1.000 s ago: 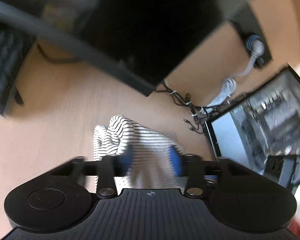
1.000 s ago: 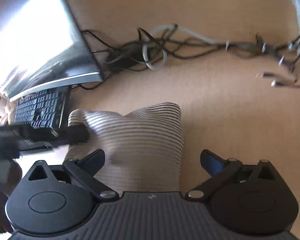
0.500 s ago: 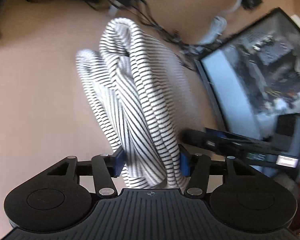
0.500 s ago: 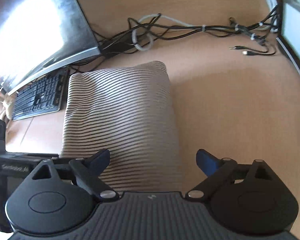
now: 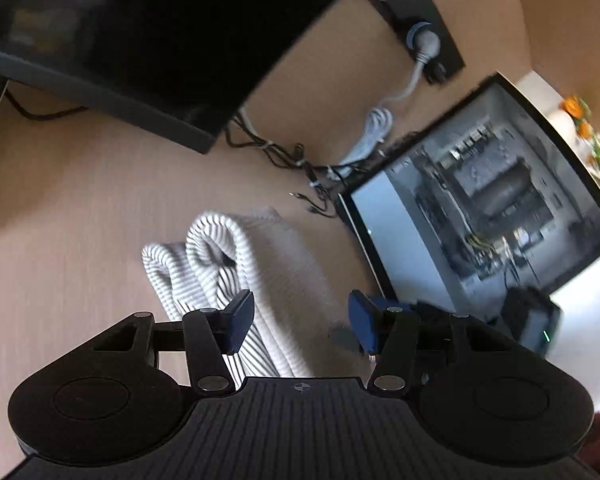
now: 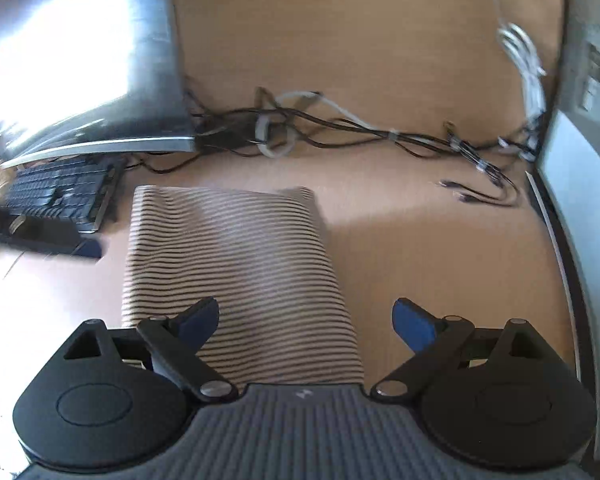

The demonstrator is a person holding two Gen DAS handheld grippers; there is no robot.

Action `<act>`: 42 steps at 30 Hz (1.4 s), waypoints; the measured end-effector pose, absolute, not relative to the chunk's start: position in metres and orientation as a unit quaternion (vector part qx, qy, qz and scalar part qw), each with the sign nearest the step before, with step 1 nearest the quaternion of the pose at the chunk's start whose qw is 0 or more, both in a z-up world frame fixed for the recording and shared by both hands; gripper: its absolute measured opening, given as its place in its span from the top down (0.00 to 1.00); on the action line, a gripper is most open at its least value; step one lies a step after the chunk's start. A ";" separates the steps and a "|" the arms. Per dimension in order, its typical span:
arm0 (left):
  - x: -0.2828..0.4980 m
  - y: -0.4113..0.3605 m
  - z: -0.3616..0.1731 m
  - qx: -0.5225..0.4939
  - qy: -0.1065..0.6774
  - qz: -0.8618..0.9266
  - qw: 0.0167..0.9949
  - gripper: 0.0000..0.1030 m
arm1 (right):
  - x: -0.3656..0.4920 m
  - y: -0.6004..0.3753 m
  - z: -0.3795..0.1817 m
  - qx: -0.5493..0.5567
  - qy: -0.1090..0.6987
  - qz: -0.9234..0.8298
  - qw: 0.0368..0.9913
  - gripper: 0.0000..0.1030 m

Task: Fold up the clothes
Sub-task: 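Open the left tool and release the folded shirt bundle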

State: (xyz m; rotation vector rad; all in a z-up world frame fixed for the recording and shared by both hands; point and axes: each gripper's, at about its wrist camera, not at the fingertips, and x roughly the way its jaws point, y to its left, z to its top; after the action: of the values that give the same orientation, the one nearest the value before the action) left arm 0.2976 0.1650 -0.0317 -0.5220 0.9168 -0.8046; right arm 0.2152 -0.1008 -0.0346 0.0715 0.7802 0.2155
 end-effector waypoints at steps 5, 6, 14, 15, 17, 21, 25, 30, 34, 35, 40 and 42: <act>0.320 0.144 -0.046 -0.267 0.426 -0.358 0.787 0.34 | 0.222 -0.066 -0.046 -0.006 0.373 0.153 0.915 0.04; 0.327 0.142 -0.050 -0.272 0.424 -0.342 0.793 0.35 | 0.223 -0.059 -0.049 -0.023 0.372 0.154 0.915 0.04; 0.366 0.141 -0.074 -0.232 0.434 -0.206 0.846 0.47 | 0.225 -0.043 -0.063 -0.080 0.380 0.155 0.908 0.01; 0.363 0.140 -0.073 -0.228 0.432 -0.208 0.847 0.46 | 0.225 -0.044 -0.064 -0.078 0.380 0.155 0.908 0.01; 0.353 0.135 -0.063 -0.195 0.418 -0.204 0.864 0.45 | 0.226 -0.046 -0.066 -0.076 0.380 0.156 0.909 0.01; 0.336 0.126 -0.043 -0.143 0.392 -0.188 0.889 0.43 | 0.228 -0.043 -0.067 -0.080 0.380 0.157 0.908 0.00; 0.322 0.120 -0.029 -0.107 0.373 -0.179 0.904 0.35 | 0.227 -0.042 -0.067 -0.080 0.380 0.156 0.908 0.00; 0.307 0.125 -0.018 -0.107 0.368 -0.198 0.902 0.31 | 0.225 -0.042 -0.067 -0.080 0.381 0.155 0.908 0.00; 0.299 0.149 -0.027 -0.147 0.374 -0.233 0.886 0.26 | 0.224 -0.042 -0.067 -0.079 0.381 0.154 0.908 0.00; 0.296 0.156 -0.030 -0.148 0.374 -0.241 0.883 0.25 | 0.223 -0.044 -0.065 -0.075 0.381 0.155 0.908 0.00; 0.297 0.156 -0.050 -0.109 0.389 -0.248 0.881 0.25 | 0.222 -0.051 -0.062 -0.059 0.382 0.164 0.907 0.00; 0.302 0.148 -0.059 -0.099 0.397 -0.249 0.878 0.25 | 0.222 -0.052 -0.062 -0.058 0.383 0.167 0.907 0.00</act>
State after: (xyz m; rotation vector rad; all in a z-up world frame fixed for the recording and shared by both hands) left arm 0.3023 0.1482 -0.0593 -0.2075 0.8279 -0.5188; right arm 0.2224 -0.0515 -0.0617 -0.1196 0.7904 0.3442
